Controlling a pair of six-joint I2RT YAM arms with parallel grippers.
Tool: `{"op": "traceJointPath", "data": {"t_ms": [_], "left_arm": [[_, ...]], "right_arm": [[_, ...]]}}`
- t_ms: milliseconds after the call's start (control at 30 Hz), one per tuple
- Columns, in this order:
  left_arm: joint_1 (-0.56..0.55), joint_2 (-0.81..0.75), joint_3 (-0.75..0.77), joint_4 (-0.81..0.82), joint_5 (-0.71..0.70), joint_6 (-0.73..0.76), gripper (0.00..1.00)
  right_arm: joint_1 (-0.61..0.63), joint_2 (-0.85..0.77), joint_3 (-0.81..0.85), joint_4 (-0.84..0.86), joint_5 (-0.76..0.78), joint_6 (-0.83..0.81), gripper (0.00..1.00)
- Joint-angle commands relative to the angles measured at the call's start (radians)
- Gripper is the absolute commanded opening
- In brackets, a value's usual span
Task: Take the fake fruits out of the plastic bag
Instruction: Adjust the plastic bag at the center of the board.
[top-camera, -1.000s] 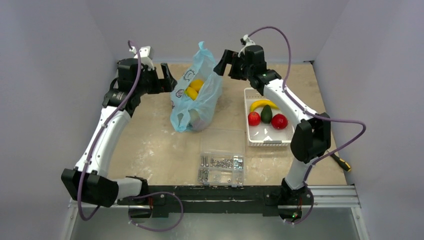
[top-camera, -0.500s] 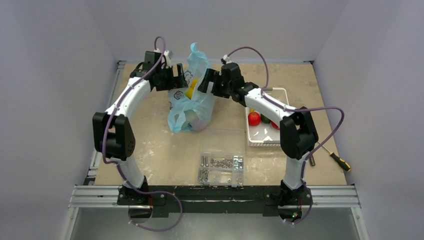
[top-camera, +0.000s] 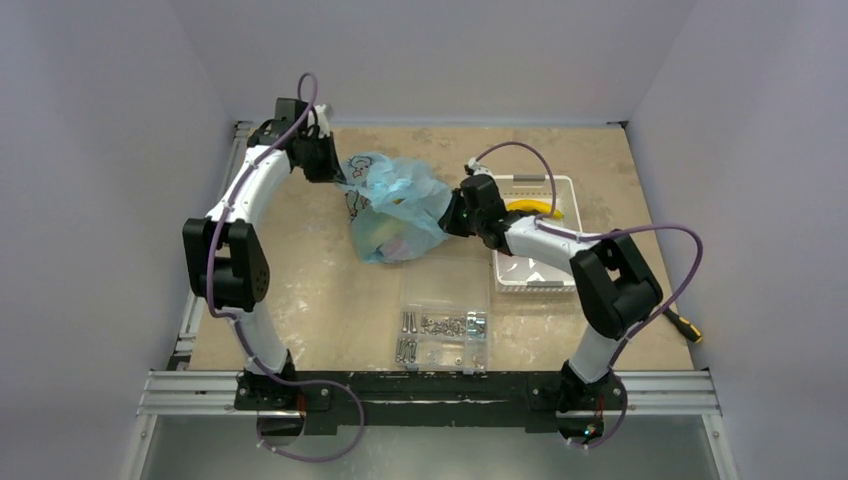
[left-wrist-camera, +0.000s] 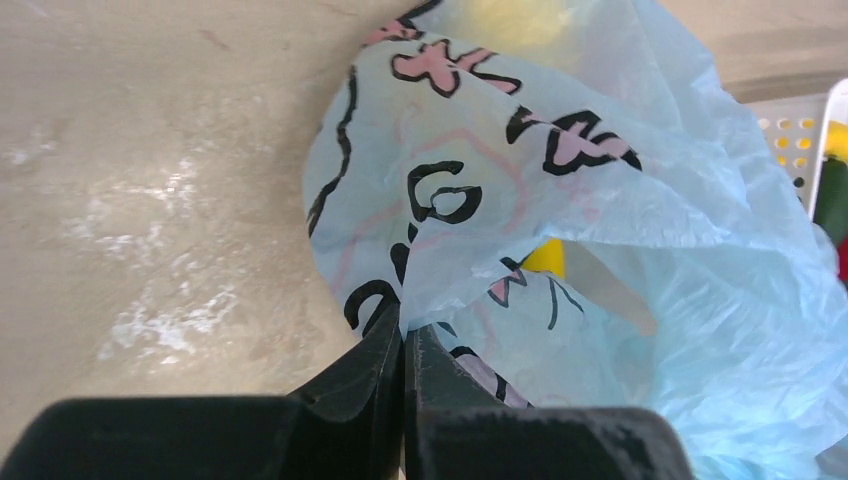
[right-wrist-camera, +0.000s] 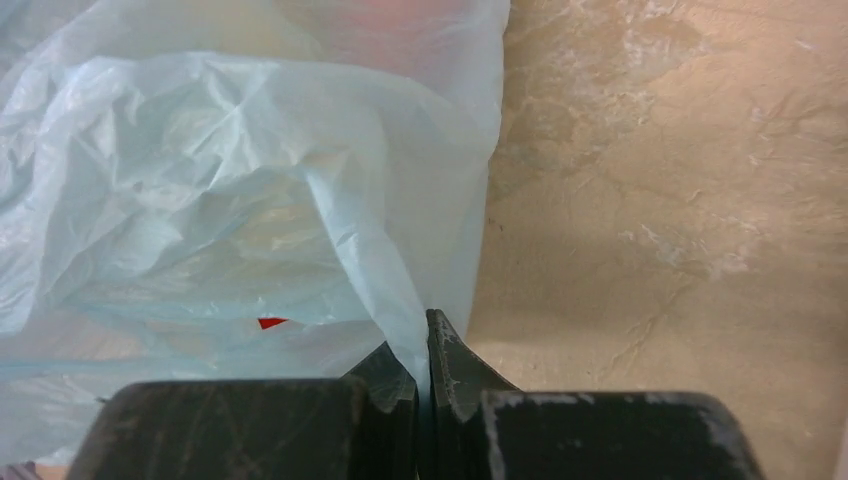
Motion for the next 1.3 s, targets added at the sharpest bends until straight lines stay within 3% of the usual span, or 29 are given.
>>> {"op": "traceJointPath", "data": {"t_ms": [0,167,400,700,733,900,933,1100,1200,1267], "left_arm": [[0.022,-0.067,0.045,-0.063,-0.087,0.072,0.0],[0.02,-0.188,-0.101,0.009,-0.058,0.052,0.0],[0.061,-0.254,-0.136,0.056,-0.219,0.075,0.0],[0.024,-0.04,0.302,-0.17,-0.159,0.089,0.0],[0.017,-0.048,0.301,-0.184,-0.167,0.086,0.04],[0.016,-0.25,0.043,-0.067,-0.168,-0.031,0.91],[0.016,-0.325,-0.019,-0.038,-0.186,-0.081,0.99],[0.019,-0.55,-0.235,0.019,-0.224,-0.232,1.0],[0.018,-0.665,-0.403,0.15,-0.103,-0.372,1.0],[0.008,-0.703,-0.548,0.406,0.077,-0.515,1.0]], "right_arm": [[-0.001,-0.09,-0.041,0.106,0.061,-0.077,0.0],[-0.006,-0.098,-0.043,0.104,0.088,-0.128,0.0],[-0.161,-0.145,-0.087,0.046,0.207,-0.167,0.0],[-0.126,-0.156,-0.055,0.034,0.139,-0.195,0.0],[-0.116,-0.164,-0.052,0.029,0.133,-0.195,0.0],[-0.087,-0.207,-0.025,-0.006,0.104,-0.216,0.09],[-0.083,-0.215,-0.021,-0.011,0.102,-0.224,0.15],[-0.06,-0.238,0.01,-0.029,0.113,-0.332,0.56],[-0.058,-0.246,-0.037,-0.017,0.112,-0.411,0.76],[-0.058,-0.248,0.044,0.024,0.093,-0.458,0.86]]}}
